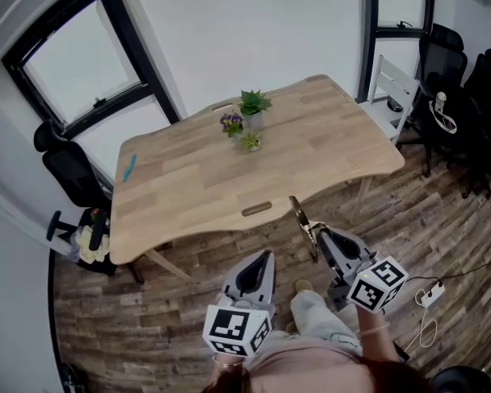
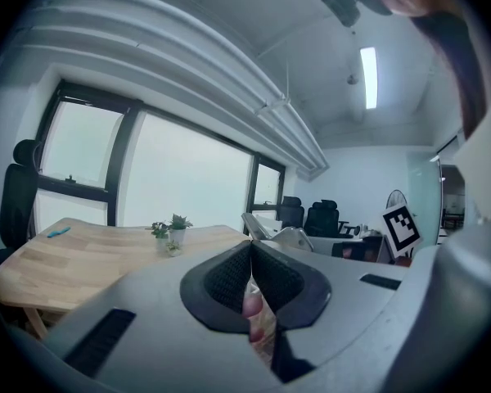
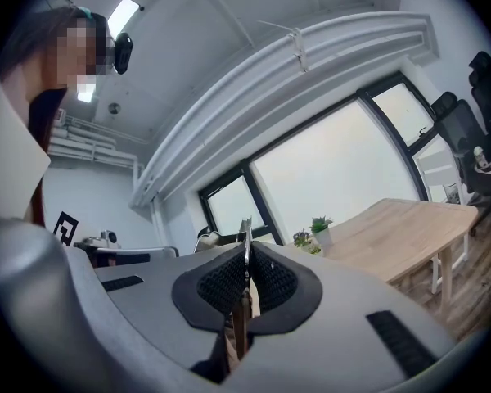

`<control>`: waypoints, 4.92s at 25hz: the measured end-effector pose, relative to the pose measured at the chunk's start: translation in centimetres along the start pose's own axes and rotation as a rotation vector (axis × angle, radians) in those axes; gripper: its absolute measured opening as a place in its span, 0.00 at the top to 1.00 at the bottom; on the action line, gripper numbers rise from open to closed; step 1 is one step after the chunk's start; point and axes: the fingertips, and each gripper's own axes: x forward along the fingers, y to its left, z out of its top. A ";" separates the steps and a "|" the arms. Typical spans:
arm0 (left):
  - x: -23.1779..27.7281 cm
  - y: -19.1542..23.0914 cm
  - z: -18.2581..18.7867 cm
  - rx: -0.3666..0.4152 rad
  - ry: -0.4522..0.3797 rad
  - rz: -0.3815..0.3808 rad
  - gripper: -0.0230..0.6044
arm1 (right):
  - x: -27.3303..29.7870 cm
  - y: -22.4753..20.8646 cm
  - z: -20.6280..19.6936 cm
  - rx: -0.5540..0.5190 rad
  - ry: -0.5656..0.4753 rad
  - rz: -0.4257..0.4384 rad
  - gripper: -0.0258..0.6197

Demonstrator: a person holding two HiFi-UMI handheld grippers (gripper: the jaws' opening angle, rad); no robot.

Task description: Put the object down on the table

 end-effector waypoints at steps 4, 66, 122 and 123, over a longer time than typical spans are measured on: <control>2.4 0.8 0.7 0.000 0.001 0.001 0.96 | 1.5 -1.6 0.8 -0.004 0.006 0.009 0.96; 22.1 17.5 5.5 -0.054 0.005 0.127 0.96 | 26.3 -16.4 0.9 -0.263 0.260 0.069 0.96; 21.7 26.1 5.1 -0.114 -0.006 0.187 0.96 | 33.2 -25.3 -17.4 -0.855 0.761 0.012 0.96; 21.7 26.1 5.1 -0.112 -0.005 0.188 0.96 | 33.3 -25.4 -17.6 -0.862 0.766 0.008 0.96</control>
